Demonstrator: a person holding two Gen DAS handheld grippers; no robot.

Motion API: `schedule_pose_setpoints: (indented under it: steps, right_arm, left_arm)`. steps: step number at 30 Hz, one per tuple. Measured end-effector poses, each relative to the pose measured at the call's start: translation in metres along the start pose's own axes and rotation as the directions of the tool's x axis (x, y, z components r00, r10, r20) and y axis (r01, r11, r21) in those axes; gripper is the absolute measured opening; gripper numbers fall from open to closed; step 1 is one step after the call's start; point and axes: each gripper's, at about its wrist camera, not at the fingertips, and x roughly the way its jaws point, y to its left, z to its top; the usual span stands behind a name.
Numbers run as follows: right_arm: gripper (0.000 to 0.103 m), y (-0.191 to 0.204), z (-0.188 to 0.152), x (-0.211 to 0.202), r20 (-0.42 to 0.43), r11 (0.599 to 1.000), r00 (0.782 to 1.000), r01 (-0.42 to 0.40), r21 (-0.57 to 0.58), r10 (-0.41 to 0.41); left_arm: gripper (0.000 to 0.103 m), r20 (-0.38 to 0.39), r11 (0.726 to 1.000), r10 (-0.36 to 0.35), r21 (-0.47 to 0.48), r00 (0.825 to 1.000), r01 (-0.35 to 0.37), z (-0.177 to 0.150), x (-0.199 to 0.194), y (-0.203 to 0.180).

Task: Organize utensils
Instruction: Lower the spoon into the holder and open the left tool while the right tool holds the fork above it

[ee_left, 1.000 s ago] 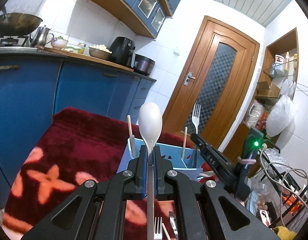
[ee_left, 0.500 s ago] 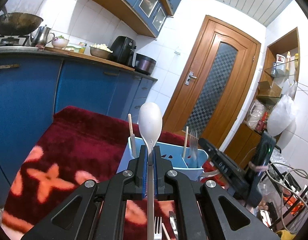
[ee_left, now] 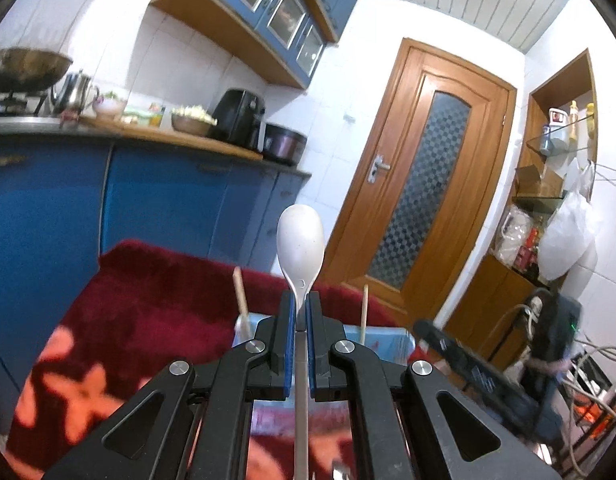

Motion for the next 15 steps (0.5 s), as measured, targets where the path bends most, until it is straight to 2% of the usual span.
schedule_pose_setpoints:
  steps: [5,15]
  right_arm:
    - [0.007,0.006,-0.004,-0.013,0.011,0.999,1.000,-0.006,-0.035,0.006]
    - [0.013,0.009,-0.019,-0.020,0.048,0.995,0.999,0.009,-0.098,-0.004]
  left_arm:
    - [0.005,0.081,0.999,0.022,0.022,0.996,-0.024,0.017,0.022,-0.009]
    - [0.005,0.174,0.981,0.173,0.061,0.969,-0.186,0.006,0.065,-0.009]
